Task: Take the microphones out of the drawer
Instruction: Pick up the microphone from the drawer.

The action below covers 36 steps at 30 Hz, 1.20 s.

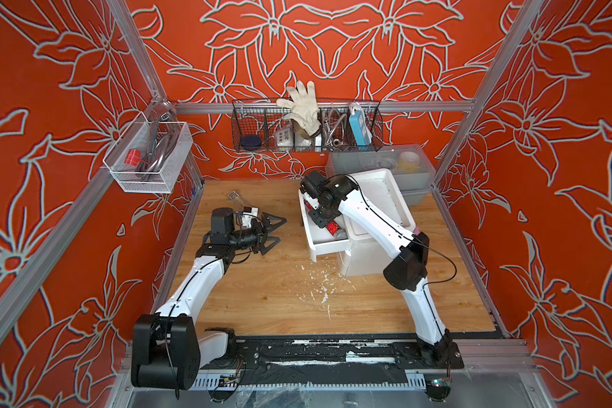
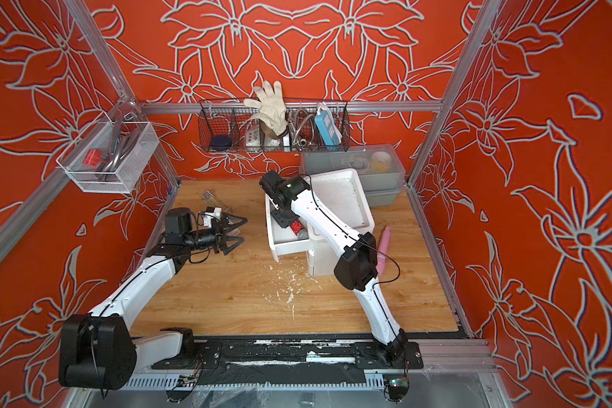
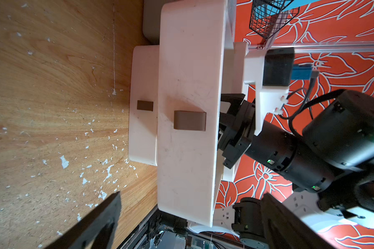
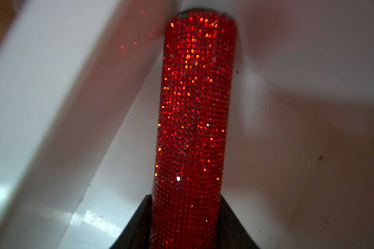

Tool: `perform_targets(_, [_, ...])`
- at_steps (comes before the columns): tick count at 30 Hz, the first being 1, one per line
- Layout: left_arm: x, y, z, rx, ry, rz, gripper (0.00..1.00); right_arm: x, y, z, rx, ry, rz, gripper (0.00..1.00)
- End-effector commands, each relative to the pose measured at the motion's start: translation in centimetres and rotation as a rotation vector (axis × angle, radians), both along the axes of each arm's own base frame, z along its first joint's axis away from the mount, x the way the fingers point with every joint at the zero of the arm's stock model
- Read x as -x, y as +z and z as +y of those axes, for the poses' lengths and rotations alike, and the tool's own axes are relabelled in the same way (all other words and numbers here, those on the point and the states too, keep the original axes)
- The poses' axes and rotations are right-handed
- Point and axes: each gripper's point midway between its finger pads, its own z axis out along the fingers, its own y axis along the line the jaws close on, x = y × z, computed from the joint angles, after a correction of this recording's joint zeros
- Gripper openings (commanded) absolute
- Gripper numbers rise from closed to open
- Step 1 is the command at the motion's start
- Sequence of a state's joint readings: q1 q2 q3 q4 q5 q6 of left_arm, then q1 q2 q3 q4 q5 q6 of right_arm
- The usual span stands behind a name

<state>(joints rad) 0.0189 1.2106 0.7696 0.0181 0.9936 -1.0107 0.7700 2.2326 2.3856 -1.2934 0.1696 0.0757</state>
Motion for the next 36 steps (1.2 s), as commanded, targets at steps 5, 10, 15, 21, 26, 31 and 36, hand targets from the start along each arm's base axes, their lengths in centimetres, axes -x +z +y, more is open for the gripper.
perform_targets(5, [0.1, 0.7, -0.1, 0.009, -0.019, -0.035, 1.0, 0.1, 0.5, -0.1, -0.029, 0.007, 0.004, 0.22])
perform_targets(10, [0.1, 0.7, -0.1, 0.008, -0.018, -0.035, 1.0, -0.1, 3.6, 0.6, -0.125, -0.003, -0.049, 0.14])
perform_targets(15, [0.1, 0.7, -0.1, 0.01, -0.019, -0.033, 1.0, -0.2, 7.1, 0.4, -0.203, -0.029, -0.108, 0.12])
perform_targets(21, [0.1, 0.5, -0.1, 0.011, -0.02, -0.029, 1.0, 0.2, 11.1, -0.1, -0.292, -0.042, -0.178, 0.09])
perform_targets(26, [0.3, 0.7, -0.1, 0.011, -0.02, -0.034, 1.0, 0.6, 14.0, -0.6, -0.359, -0.045, -0.225, 0.07])
perform_targets(31, [0.5, 0.9, -0.2, 0.01, -0.02, -0.038, 1.0, 0.7, 16.4, -1.3, -0.441, -0.061, -0.284, 0.0])
perform_targets(36, [0.5, 0.9, -0.2, 0.009, -0.018, -0.039, 1.0, 0.2, 18.9, -2.3, -0.559, -0.089, -0.336, 0.0])
